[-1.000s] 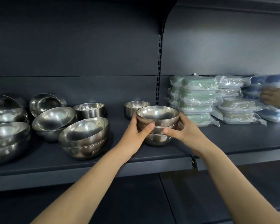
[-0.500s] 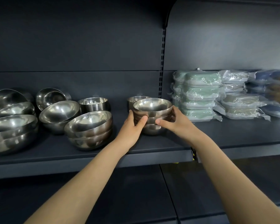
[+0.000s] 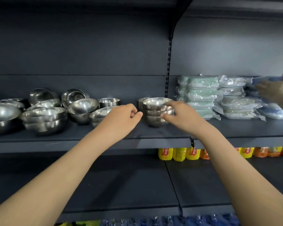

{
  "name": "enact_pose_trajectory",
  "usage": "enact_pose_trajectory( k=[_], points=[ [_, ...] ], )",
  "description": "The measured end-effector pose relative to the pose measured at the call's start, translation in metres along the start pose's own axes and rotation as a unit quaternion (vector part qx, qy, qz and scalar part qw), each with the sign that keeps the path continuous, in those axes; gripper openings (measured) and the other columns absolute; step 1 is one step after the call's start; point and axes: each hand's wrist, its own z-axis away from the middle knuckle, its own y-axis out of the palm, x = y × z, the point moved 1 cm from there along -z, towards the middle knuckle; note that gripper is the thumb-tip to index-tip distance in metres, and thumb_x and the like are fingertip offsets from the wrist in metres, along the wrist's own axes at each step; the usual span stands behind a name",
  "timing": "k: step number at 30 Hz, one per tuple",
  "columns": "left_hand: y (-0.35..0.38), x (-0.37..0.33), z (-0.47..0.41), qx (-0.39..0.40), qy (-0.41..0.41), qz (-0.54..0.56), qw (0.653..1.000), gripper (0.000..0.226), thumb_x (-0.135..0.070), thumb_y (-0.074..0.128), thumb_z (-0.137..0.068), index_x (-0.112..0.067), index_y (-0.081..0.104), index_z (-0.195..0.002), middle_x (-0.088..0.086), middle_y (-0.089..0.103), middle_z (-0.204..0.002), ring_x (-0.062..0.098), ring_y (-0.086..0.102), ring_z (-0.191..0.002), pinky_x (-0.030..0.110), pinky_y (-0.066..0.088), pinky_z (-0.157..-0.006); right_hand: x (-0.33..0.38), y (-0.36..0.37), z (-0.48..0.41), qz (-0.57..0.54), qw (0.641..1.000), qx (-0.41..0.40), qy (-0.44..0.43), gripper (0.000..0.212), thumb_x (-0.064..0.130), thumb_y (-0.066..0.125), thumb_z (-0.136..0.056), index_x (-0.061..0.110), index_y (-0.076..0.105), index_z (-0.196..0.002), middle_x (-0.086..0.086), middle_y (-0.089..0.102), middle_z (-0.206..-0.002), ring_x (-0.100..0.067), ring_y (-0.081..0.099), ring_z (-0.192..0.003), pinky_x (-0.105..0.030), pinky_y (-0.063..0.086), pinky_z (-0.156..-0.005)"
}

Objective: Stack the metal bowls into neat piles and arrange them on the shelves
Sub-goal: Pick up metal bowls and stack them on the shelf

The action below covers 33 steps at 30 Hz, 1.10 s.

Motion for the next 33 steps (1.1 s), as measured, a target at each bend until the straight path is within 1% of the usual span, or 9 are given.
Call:
enact_pose_trajectory(
  k=[4, 6, 8, 12, 16, 20, 24, 30, 33],
  points=[
    [-0.030, 0.019, 0.008, -0.022, 0.047, -0.084, 0.995, 0.033, -0.038, 0.042, -0.095, -0.016, 0.057, -0.114, -0.002, 0.060, -0.115, 0.017, 0.055, -0.107, 0.036, 0.044, -0.093, 0.032, -0.009, 0.002, 0.046, 0.999, 0.006, -0.021, 0.053, 0.040, 0.057, -0.090, 0.012, 0.048, -0.134, -0.012, 0.049, -0.137, -0.030, 0.046, -0.125, -0.043, 0.041, -0.101],
    [-0.044, 0.032, 0.014, -0.013, 0.056, -0.119, 0.991, 0.034, -0.039, 0.041, -0.095, -0.018, 0.056, -0.117, -0.004, 0.057, -0.120, 0.016, 0.053, -0.110, 0.034, 0.043, -0.092, 0.050, -0.007, 0.002, 0.068, 0.997, 0.013, -0.032, 0.054, 0.042, 0.056, -0.089, 0.013, 0.048, -0.134, -0.011, 0.048, -0.138, -0.030, 0.045, -0.126, -0.046, 0.041, -0.102],
    [-0.056, 0.047, 0.019, -0.004, 0.065, -0.139, 0.988, 0.033, -0.039, 0.041, -0.096, -0.018, 0.055, -0.116, -0.005, 0.056, -0.121, 0.015, 0.052, -0.109, 0.030, 0.042, -0.090, 0.067, -0.003, 0.002, 0.082, 0.995, 0.022, -0.044, 0.057, 0.043, 0.056, -0.090, 0.014, 0.044, -0.137, -0.010, 0.044, -0.142, -0.030, 0.042, -0.130, -0.045, 0.039, -0.105],
    [-0.079, 0.081, 0.032, 0.012, 0.077, -0.171, 0.982, 0.034, -0.041, 0.038, -0.095, -0.017, 0.055, -0.112, -0.004, 0.055, -0.116, 0.015, 0.052, -0.106, 0.038, 0.048, -0.089, 0.106, 0.010, 0.003, 0.117, 0.992, 0.025, -0.049, 0.061, 0.044, 0.054, -0.091, 0.014, 0.039, -0.142, -0.008, 0.040, -0.146, -0.028, 0.039, -0.132, -0.042, 0.039, -0.104],
    [-0.102, 0.117, 0.047, 0.023, 0.091, -0.235, 0.967, 0.040, -0.042, 0.037, -0.097, -0.016, 0.050, -0.125, -0.002, 0.047, -0.128, 0.018, 0.042, -0.121, 0.036, 0.044, -0.095, 0.147, 0.030, 0.004, 0.126, 0.991, 0.037, -0.041, 0.058, 0.043, 0.052, -0.091, 0.016, 0.039, -0.141, -0.005, 0.041, -0.145, -0.024, 0.037, -0.134, -0.045, 0.037, -0.106],
    [-0.121, 0.151, 0.059, 0.025, 0.091, -0.223, 0.970, 0.041, -0.042, 0.036, -0.097, -0.016, 0.048, -0.127, -0.002, 0.047, -0.128, 0.016, 0.041, -0.122, 0.033, 0.043, -0.096, 0.176, 0.048, 0.007, 0.126, 0.991, 0.038, -0.032, 0.060, 0.047, 0.050, -0.092, 0.018, 0.037, -0.143, -0.002, 0.038, -0.148, -0.023, 0.034, -0.136, -0.045, 0.035, -0.107],
    [-0.126, 0.174, 0.065, 0.015, 0.087, -0.200, 0.976, 0.044, -0.042, 0.036, -0.097, -0.013, 0.047, -0.128, 0.000, 0.046, -0.131, 0.018, 0.042, -0.121, 0.036, 0.043, -0.097, 0.191, 0.064, 0.011, 0.093, 0.994, 0.059, -0.006, 0.069, 0.057, 0.049, -0.089, 0.017, 0.036, -0.144, -0.003, 0.037, -0.149, -0.024, 0.033, -0.137, -0.047, 0.034, -0.108],
    [-0.107, 0.177, 0.054, 0.032, 0.084, -0.133, 0.987, 0.045, -0.042, 0.037, -0.097, -0.011, 0.045, -0.130, 0.002, 0.046, -0.130, 0.019, 0.042, -0.122, 0.036, 0.039, -0.100, 0.184, 0.073, 0.000, 0.076, 0.996, 0.047, 0.012, 0.074, 0.054, 0.054, -0.087, 0.015, 0.032, -0.146, -0.006, 0.032, -0.153, -0.025, 0.028, -0.141, -0.038, 0.029, -0.112],
    [-0.089, 0.172, 0.038, 0.048, 0.094, -0.134, 0.985, 0.048, -0.043, 0.037, -0.096, -0.011, 0.041, -0.133, 0.003, 0.044, -0.132, 0.020, 0.041, -0.122, 0.034, 0.040, -0.099, 0.169, 0.078, -0.013, 0.078, 0.996, 0.046, 0.013, 0.076, 0.055, 0.055, -0.086, 0.017, 0.030, -0.146, -0.007, 0.029, -0.154, -0.026, 0.025, -0.142, -0.037, 0.027, -0.112]
  ],
)
